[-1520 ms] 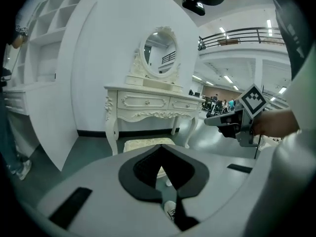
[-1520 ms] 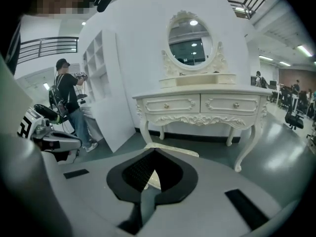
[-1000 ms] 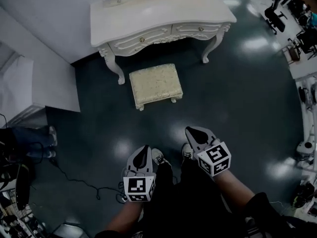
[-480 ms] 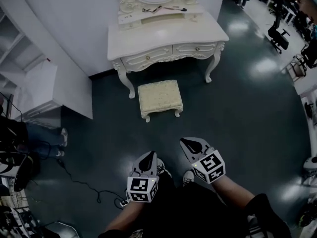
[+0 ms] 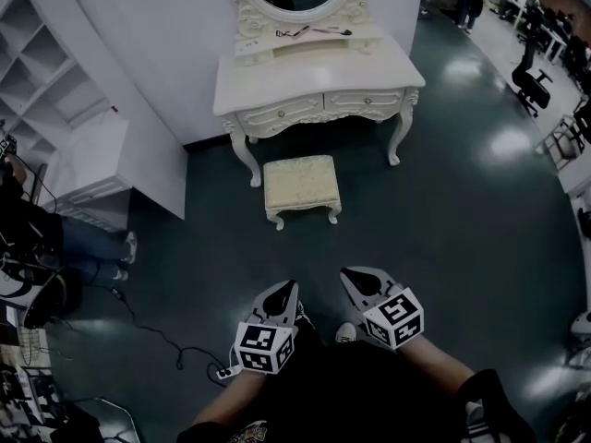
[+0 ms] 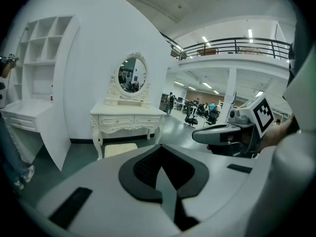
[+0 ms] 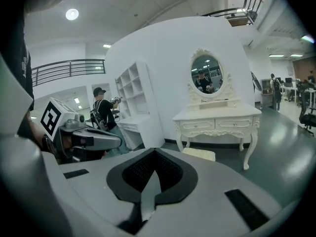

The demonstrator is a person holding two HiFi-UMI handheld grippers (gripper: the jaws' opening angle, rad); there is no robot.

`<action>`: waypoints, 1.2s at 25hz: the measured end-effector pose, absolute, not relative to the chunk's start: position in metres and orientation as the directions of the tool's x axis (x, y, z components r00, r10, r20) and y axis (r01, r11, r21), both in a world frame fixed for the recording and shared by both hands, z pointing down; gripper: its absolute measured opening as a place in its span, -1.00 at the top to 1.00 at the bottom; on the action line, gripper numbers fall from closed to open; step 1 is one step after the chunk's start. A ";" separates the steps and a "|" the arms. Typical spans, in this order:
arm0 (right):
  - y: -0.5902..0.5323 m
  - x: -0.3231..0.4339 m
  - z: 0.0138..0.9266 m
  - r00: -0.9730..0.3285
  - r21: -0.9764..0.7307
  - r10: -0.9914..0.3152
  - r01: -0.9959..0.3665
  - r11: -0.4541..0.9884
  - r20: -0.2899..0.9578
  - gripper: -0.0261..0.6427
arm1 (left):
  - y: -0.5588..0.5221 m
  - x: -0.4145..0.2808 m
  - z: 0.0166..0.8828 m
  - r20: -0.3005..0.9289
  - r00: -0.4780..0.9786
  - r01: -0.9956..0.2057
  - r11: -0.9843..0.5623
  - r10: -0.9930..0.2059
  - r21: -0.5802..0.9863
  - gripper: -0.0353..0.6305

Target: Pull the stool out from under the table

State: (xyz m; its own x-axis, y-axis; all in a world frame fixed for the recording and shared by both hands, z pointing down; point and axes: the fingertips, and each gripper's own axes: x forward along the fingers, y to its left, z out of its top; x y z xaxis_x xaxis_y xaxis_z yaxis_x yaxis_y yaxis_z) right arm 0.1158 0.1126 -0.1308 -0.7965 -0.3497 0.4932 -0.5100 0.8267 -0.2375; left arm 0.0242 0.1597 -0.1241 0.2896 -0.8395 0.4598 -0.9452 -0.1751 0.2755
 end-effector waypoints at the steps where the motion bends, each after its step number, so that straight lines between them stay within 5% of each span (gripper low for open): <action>1: 0.115 0.120 -0.132 -0.798 -0.238 -0.348 -0.508 0.828 0.493 0.84 | 0.160 0.029 -0.125 0.457 0.290 -0.946 -0.177 -0.841 0.273 0.87; 30: 0.156 0.175 -0.137 -0.794 -0.211 -0.340 -0.495 0.843 0.505 0.84 | 0.172 0.104 -0.138 0.431 0.357 -0.932 -0.284 -0.828 0.226 0.87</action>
